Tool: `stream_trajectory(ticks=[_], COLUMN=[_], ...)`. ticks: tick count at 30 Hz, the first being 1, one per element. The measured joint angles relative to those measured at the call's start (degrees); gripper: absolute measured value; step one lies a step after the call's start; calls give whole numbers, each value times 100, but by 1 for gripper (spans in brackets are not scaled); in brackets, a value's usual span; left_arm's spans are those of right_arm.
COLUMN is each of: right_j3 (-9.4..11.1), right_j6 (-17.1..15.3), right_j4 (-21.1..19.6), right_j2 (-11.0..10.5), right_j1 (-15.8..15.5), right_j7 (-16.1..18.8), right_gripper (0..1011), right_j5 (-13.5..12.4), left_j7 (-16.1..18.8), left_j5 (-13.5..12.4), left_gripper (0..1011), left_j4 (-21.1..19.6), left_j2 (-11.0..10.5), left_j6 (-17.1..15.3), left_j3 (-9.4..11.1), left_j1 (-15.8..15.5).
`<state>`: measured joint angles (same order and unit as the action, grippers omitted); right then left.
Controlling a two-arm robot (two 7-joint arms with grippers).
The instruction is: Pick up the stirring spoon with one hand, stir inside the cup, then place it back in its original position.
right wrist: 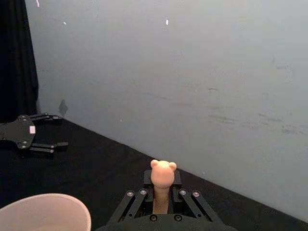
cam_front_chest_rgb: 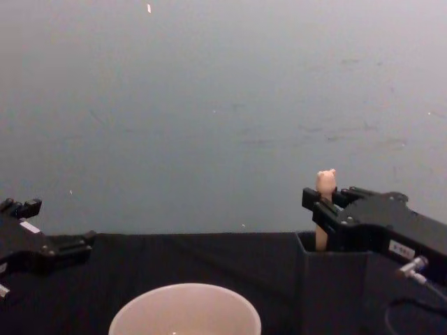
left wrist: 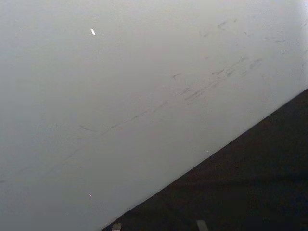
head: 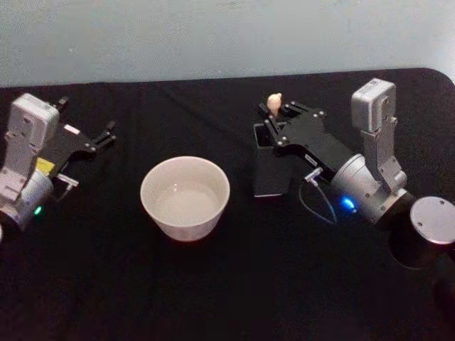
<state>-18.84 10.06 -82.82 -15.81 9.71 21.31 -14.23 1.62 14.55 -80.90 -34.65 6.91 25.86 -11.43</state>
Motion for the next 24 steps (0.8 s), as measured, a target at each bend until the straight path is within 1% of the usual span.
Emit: stream_trajectory(ticks=[12, 24], right_j3=[52, 51], right_j6=[-101, -94], right_j4=[-38, -39], right_j2=[38, 35], right_j1=[-66, -62], right_j7=[-127, -116], right_gripper=[214, 215], right_j5=[90, 84], left_j7=[0, 0], left_j5=[0, 0], left_gripper=[1001, 1001], left_j4=[0, 0], left_j2=[0, 0], left_j6=[0, 0], left_j3=[0, 0], left_j1=[0, 0])
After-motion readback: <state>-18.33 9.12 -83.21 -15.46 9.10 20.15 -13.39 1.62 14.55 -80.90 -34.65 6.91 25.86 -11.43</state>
